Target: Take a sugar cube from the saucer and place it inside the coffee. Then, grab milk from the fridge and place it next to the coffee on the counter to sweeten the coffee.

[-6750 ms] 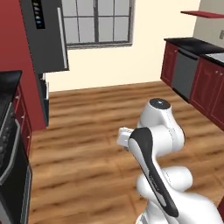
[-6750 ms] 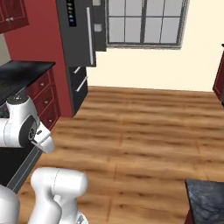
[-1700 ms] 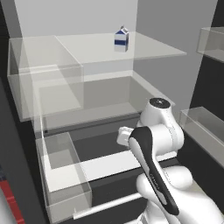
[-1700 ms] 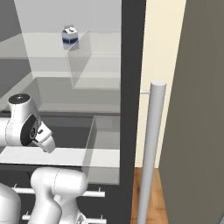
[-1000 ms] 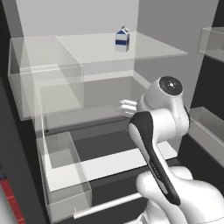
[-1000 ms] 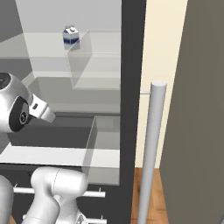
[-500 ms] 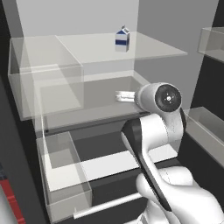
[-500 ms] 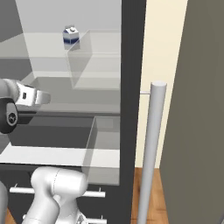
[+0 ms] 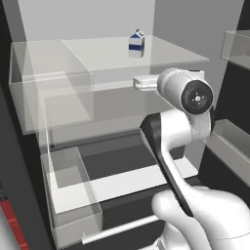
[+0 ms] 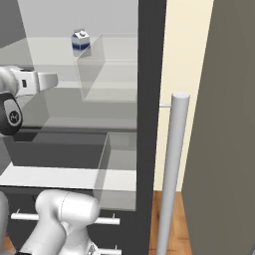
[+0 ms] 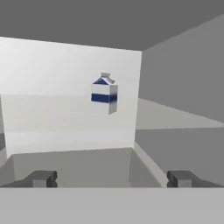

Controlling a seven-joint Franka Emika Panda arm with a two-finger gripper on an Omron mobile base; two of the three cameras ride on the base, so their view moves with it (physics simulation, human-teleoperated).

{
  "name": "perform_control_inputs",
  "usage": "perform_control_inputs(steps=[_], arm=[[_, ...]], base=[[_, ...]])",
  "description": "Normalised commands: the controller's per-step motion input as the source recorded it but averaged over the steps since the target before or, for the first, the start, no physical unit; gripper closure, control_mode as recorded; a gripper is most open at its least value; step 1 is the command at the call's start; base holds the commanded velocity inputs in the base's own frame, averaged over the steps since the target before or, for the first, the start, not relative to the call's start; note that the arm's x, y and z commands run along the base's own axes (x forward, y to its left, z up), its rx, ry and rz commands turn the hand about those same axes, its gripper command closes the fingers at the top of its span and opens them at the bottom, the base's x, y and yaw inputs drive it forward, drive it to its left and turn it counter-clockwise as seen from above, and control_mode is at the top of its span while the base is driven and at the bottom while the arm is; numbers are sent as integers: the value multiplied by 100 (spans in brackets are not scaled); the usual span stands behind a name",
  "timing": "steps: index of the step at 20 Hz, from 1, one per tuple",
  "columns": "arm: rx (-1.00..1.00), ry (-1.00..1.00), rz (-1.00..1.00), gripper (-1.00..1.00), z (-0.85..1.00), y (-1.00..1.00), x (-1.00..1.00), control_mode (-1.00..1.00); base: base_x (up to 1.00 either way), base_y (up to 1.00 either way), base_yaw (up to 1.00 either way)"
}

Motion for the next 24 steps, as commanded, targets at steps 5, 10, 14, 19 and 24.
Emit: perform_control_inputs(steps=[5,10,14,19,24], arm=[[-6,-3,0,-100,76,-1,4,-100],[-2,5,0,-100,-1,2,24,-100],[0,2,0,-100,-1,0,37,-100],[0,1,0,-100,-2,0,45,-100],[0,0,0,-100,-7,0,43,-100]], base=[[0,0,0],[0,0,0],[0,0,0],[0,0,0],[0,0,0]])
